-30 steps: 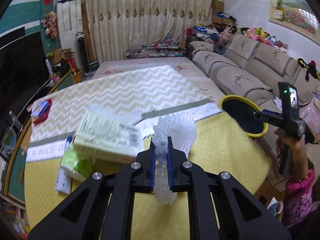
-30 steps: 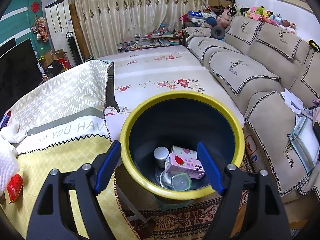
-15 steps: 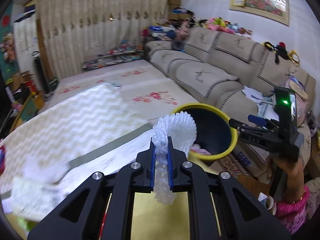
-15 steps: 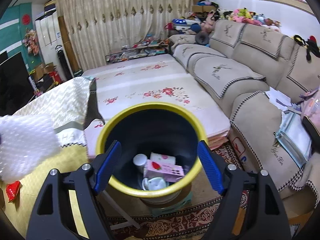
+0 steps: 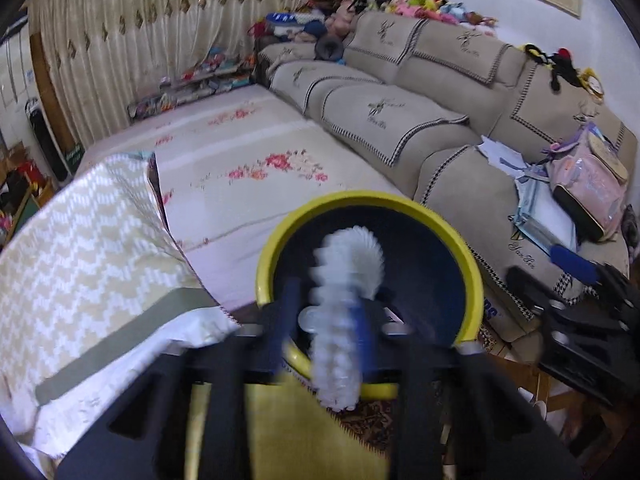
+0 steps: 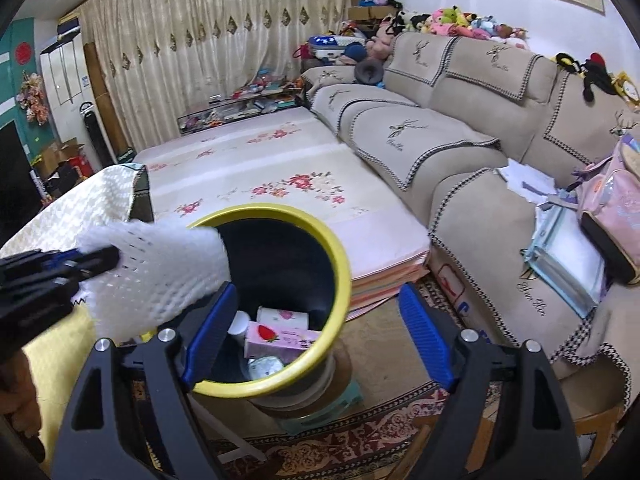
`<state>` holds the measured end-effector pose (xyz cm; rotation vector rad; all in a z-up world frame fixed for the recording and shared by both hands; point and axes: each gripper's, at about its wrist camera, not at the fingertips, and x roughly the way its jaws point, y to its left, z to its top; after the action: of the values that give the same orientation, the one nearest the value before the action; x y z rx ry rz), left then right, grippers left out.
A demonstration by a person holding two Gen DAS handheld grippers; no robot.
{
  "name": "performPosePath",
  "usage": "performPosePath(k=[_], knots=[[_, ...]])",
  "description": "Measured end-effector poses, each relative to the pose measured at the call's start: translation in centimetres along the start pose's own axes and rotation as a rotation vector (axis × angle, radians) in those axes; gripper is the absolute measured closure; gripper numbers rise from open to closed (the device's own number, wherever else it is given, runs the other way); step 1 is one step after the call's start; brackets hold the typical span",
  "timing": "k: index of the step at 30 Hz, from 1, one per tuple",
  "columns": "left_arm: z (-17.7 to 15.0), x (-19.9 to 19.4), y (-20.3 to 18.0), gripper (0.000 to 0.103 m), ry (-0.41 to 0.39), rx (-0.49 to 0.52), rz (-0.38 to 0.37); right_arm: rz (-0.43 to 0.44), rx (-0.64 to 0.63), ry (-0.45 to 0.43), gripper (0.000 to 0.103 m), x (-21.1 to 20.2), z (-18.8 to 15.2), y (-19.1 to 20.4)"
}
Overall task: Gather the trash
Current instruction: 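Carry the foam net over the bin and open the left gripper, then reach for the red snack wrapper and grasp it with the right gripper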
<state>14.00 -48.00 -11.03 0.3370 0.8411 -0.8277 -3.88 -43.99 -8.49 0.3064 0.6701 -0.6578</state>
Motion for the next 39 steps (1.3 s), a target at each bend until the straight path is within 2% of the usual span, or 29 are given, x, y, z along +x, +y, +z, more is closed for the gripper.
performPosePath(k=[1,4,6,11,16,21,24,28,34,39], knots=[[0.1,0.4,0.2,0.031,0.009,-0.024,-0.013,-0.004,0.002,-0.002,0.024,-0.1,0.0,-0.1],[-0.6,-0.4,0.9,0.028,0.005,-0.071,-0.047,-0.001,0.005,-0.004,0.024,-0.2,0.1,-0.2],[-1.2,-2.3,1.5,0.027,-0.023,-0.07,-0.033,0.003,0.001,-0.001,0.024,-0.1,0.1,-0.1],[-4.1,-10.6,3.4,0.009,-0.17,-0.045,0.042,0.04,-0.026,0.01,0.023,-0.1,-0.1,1.5],[-8.6,-18.0,7.5,0.005,-0.242,-0.09,0.158,0.102,-0.084,0.026,0.023,-0.1,-0.7,5.0],[-14.4,-23.3,13.4,0.005,-0.244,-0.228,0.298,0.201,-0.186,0.058,0.023,-0.2,-2.2,10.5],[-18.8,-26.5,17.2,0.005,-0.236,-0.327,0.408,0.281,-0.277,0.085,0.023,-0.7,-3.5,14.8],[-23.4,-29.7,20.7,0.005,-0.239,-0.418,0.511,0.387,-0.371,0.102,0.023,-1.9,-5.1,19.9],[-27.6,-32.4,24.0,0.005,-0.251,-0.494,0.55,0.561,-0.479,0.129,0.023,-4.6,-7.4,26.5],[-28.8,-32.7,24.1,0.005,-0.269,-0.492,0.536,0.656,-0.515,0.152,0.02,-6.7,-9.4,29.5]])
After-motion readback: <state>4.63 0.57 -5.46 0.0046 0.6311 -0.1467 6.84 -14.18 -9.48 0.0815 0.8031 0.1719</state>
